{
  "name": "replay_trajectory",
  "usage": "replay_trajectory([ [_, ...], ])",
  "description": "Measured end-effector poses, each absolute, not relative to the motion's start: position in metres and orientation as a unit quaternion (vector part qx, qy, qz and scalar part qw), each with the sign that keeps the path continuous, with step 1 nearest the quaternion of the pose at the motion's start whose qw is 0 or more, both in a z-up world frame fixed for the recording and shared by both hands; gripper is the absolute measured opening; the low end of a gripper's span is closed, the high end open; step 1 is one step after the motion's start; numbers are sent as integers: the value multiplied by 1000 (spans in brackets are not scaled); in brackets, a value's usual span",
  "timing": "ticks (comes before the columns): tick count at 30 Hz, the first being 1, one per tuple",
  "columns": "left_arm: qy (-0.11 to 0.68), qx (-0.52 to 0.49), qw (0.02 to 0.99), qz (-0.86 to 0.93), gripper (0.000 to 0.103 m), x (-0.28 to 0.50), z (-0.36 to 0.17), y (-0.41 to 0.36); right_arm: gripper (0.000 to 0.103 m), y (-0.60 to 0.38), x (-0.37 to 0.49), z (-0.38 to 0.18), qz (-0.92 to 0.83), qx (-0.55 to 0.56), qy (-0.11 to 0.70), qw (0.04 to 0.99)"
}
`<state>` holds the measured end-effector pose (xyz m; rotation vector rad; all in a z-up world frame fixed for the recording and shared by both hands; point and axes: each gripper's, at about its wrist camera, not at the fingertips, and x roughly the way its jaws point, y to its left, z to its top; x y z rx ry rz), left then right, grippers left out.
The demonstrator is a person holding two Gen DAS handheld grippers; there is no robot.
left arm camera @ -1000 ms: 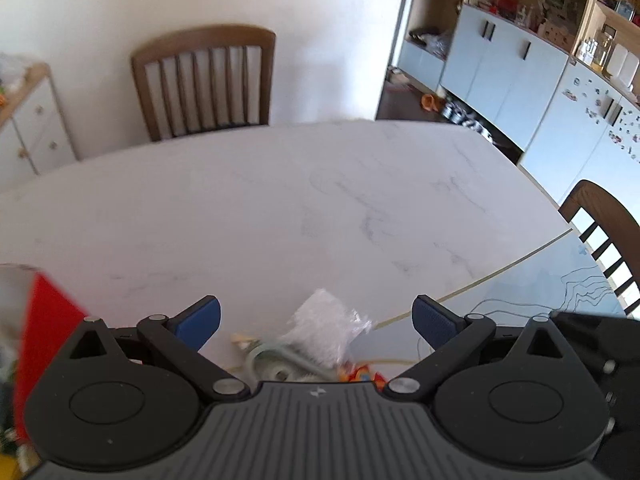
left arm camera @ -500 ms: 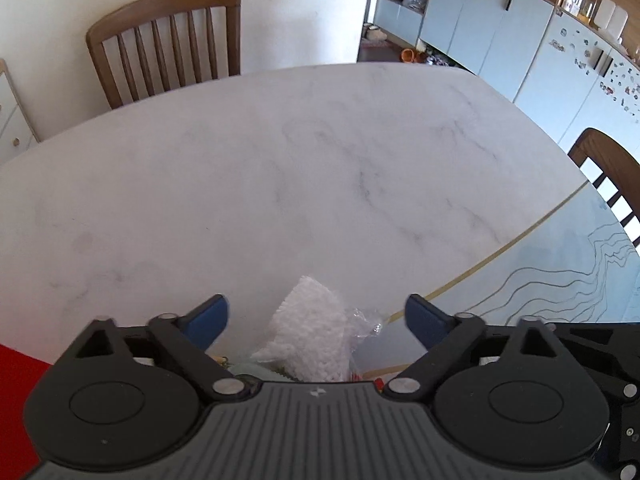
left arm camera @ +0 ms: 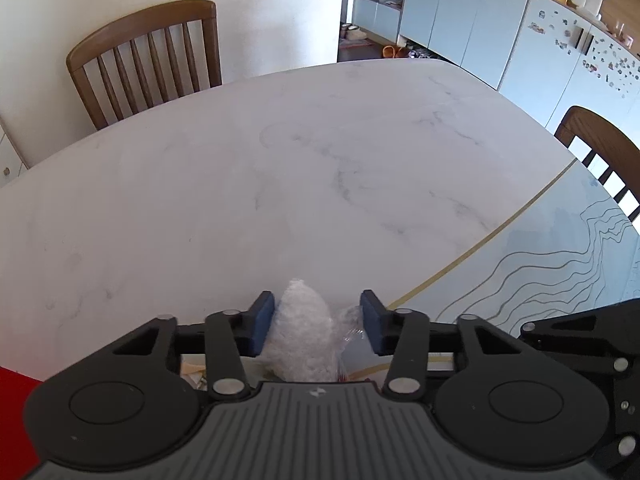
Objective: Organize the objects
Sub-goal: 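Grasp the clear plastic bag with the left gripper while the right gripper grasps the orange plush keychain, then lift the plastic bag and keychain toward the red box with both grippers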
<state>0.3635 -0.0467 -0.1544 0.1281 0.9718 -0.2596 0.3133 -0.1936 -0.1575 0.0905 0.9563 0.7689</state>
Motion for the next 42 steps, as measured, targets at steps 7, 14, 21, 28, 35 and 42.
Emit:
replay_trajectory([
  [7, 467, 43, 875, -118, 33, 364, -151, -41, 27, -198, 312, -153, 364, 47, 443, 818],
  [14, 463, 2, 881, -93, 31, 365, -140, -23, 15, -203, 312, -144, 353, 44, 434, 828],
  [21, 457, -20, 886, -74, 31, 355, -123, -11, 15, -216, 317, -134, 342, 61, 429, 834],
  [28, 445, -34, 891, -78, 31, 329, -92, -5, 15, -225, 312, -108, 338, 68, 411, 844],
  [35, 434, -42, 896, -83, 31, 299, -60, 6, 14, -230, 301, -82, 339, 71, 397, 850],
  [42, 418, -43, 903, -85, 31, 269, -35, 26, 13, -222, 280, -47, 340, 54, 373, 862],
])
